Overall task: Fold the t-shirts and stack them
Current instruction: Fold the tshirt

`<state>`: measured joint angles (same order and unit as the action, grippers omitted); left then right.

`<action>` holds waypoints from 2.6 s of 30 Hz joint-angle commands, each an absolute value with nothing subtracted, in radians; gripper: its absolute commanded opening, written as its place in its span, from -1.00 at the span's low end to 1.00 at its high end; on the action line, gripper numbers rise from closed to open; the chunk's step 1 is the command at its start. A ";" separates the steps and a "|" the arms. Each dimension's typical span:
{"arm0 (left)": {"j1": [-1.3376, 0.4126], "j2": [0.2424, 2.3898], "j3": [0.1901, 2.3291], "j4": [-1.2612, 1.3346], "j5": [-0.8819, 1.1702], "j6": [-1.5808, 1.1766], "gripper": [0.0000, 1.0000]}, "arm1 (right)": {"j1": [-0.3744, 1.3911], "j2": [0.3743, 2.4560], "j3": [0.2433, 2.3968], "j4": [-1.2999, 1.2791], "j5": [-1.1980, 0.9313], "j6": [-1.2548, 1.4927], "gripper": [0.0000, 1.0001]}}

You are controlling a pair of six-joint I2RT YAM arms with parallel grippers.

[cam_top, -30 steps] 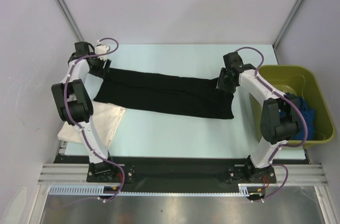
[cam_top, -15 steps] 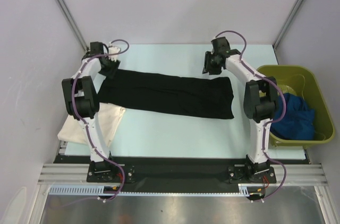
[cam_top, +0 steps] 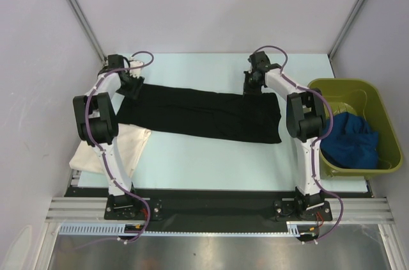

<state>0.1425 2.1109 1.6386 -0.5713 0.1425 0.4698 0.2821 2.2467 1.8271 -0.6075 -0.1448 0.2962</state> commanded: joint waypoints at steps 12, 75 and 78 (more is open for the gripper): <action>0.129 2.036 1.716 -0.601 0.212 0.433 0.22 | 0.405 1.971 1.688 -0.623 -0.094 0.348 -1.00; -0.696 2.057 1.690 -0.744 0.368 0.577 0.14 | 0.155 1.560 0.969 -0.509 -0.183 0.485 -1.00; -0.696 2.056 1.684 -0.724 0.345 0.581 -0.02 | 0.156 1.546 0.973 -0.514 -0.187 0.488 -1.00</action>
